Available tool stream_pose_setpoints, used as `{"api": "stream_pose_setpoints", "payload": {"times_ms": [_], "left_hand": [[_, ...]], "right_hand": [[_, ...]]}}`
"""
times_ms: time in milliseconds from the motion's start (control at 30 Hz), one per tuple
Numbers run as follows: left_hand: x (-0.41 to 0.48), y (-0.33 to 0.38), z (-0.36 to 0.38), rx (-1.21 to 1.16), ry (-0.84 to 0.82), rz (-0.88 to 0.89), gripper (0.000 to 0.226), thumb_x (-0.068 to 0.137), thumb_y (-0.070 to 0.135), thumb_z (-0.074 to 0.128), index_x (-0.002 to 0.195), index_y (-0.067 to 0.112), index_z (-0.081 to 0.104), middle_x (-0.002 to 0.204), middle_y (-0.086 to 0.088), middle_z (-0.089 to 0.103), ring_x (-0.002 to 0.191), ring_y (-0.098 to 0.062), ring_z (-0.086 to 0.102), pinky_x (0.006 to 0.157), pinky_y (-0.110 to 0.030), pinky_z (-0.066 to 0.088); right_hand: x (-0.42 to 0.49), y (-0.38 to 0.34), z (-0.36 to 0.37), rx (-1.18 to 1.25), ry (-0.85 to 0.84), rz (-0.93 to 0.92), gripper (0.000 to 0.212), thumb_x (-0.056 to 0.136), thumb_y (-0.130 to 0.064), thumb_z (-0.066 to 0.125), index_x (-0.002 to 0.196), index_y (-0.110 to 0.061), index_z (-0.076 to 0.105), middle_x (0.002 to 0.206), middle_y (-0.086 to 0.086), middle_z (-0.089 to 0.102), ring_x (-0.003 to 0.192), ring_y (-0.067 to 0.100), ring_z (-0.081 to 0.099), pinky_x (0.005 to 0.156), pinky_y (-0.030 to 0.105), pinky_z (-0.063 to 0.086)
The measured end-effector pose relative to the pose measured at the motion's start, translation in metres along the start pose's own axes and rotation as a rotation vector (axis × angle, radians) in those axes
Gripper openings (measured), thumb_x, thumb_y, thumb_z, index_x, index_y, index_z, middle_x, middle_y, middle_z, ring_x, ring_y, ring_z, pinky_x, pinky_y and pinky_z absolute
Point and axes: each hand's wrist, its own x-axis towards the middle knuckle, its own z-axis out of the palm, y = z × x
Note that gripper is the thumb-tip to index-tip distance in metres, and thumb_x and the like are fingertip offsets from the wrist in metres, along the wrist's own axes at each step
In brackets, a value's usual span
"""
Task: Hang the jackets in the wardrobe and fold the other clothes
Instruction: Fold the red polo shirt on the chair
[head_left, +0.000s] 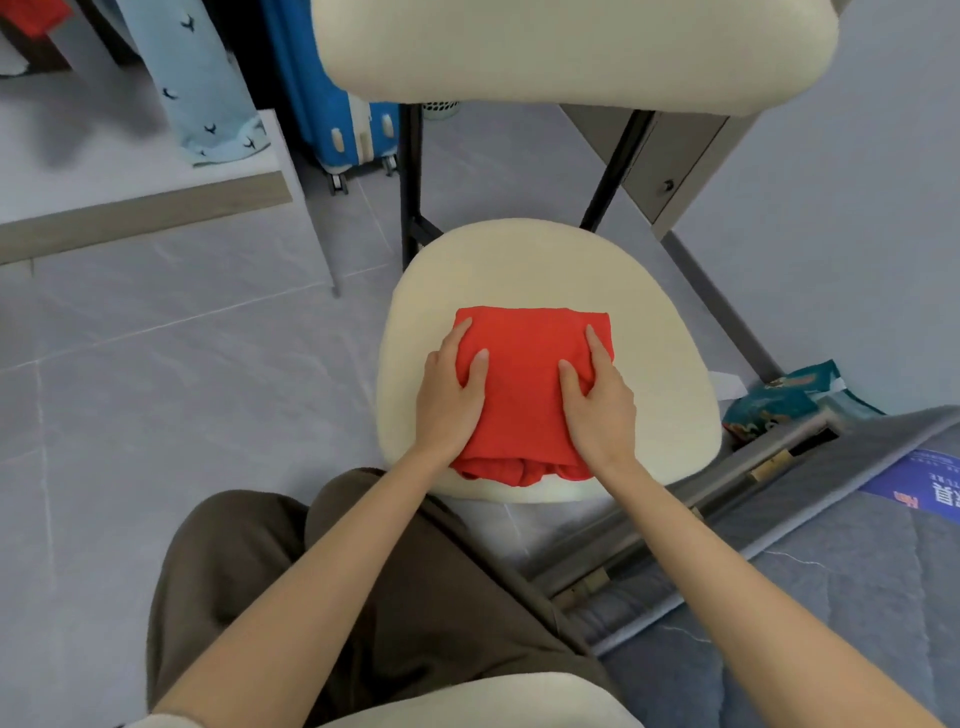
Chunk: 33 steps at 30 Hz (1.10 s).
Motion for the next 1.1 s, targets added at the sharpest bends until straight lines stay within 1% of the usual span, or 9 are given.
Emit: {"api": "stream_pose_setpoints", "payload": {"times_ms": [100,233,333,600,700,800,967,1033,1100], "left_hand": [[0.009,-0.006,-0.035,-0.045,0.053,0.003,0.047,0.098,0.049,0.039,0.144,0.039,0.032,0.144,0.015,0.039,0.121,0.005,0.038,0.095,-0.013,0.028],[0.017,-0.009,-0.097,-0.053,0.169,-0.04,0.047,0.096,0.054,0.039,0.141,0.044,0.031,0.136,0.019,0.039,0.11,0.009,0.039,0.087,-0.008,0.028],[0.02,0.007,-0.156,-0.043,0.244,-0.082,0.047,0.097,0.049,0.042,0.142,0.04,0.033,0.138,0.015,0.04,0.111,0.007,0.039,0.091,-0.01,0.029],[0.008,0.139,-0.329,-0.047,0.455,-0.106,0.045,0.096,0.039,0.049,0.14,0.033,0.039,0.139,0.007,0.044,0.12,-0.004,0.044,0.103,-0.024,0.034],[0.002,0.204,-0.396,-0.043,0.513,-0.066,0.046,0.097,0.036,0.05,0.141,0.028,0.041,0.142,0.005,0.044,0.125,-0.007,0.044,0.105,-0.022,0.033],[0.0,0.265,-0.462,-0.012,0.57,0.001,0.046,0.096,0.031,0.052,0.14,0.022,0.042,0.141,0.002,0.045,0.125,-0.009,0.044,0.102,-0.017,0.031],[0.005,0.348,-0.562,0.067,0.657,0.128,0.044,0.096,0.03,0.053,0.139,0.023,0.044,0.139,0.002,0.049,0.119,-0.006,0.046,0.097,-0.012,0.031],[0.01,0.377,-0.596,0.082,0.675,0.193,0.044,0.096,0.028,0.054,0.138,0.021,0.045,0.138,0.002,0.049,0.122,-0.01,0.047,0.102,-0.02,0.034],[0.016,0.403,-0.626,0.105,0.692,0.229,0.044,0.096,0.029,0.053,0.138,0.023,0.044,0.138,0.003,0.049,0.123,-0.014,0.047,0.105,-0.027,0.036]], "right_hand": [[0.002,-0.032,0.017,0.066,-0.01,-0.074,0.053,0.099,-0.038,0.045,0.149,-0.028,0.031,0.146,-0.002,0.045,0.128,0.017,0.048,0.106,0.033,0.038],[0.008,-0.093,0.046,0.127,-0.087,-0.14,0.05,0.099,-0.039,0.046,0.146,-0.033,0.033,0.145,-0.007,0.044,0.128,0.01,0.047,0.106,0.028,0.037],[0.008,-0.151,0.06,0.136,-0.171,-0.169,0.049,0.099,-0.037,0.047,0.146,-0.03,0.036,0.143,-0.006,0.046,0.126,0.008,0.047,0.102,0.019,0.033],[-0.001,-0.356,0.03,0.217,-0.321,-0.337,0.047,0.099,-0.037,0.046,0.144,-0.032,0.037,0.137,-0.008,0.049,0.111,-0.007,0.042,0.093,0.009,0.03],[-0.009,-0.442,0.003,0.264,-0.331,-0.414,0.047,0.099,-0.034,0.047,0.145,-0.028,0.038,0.137,-0.007,0.048,0.118,-0.002,0.043,0.098,0.013,0.029],[-0.015,-0.524,-0.021,0.317,-0.332,-0.498,0.047,0.099,-0.032,0.047,0.145,-0.027,0.037,0.134,-0.014,0.046,0.116,-0.009,0.039,0.098,0.01,0.028],[-0.018,-0.646,-0.049,0.388,-0.333,-0.599,0.047,0.1,-0.031,0.047,0.145,-0.028,0.037,0.139,0.002,0.051,0.125,0.016,0.05,0.106,0.027,0.037],[-0.017,-0.69,-0.059,0.425,-0.332,-0.64,0.047,0.1,-0.032,0.046,0.145,-0.028,0.037,0.14,0.001,0.051,0.125,0.017,0.05,0.107,0.032,0.038],[-0.013,-0.728,-0.068,0.435,-0.31,-0.684,0.047,0.1,-0.033,0.046,0.146,-0.028,0.037,0.14,0.0,0.051,0.125,0.016,0.05,0.104,0.027,0.038]]}}
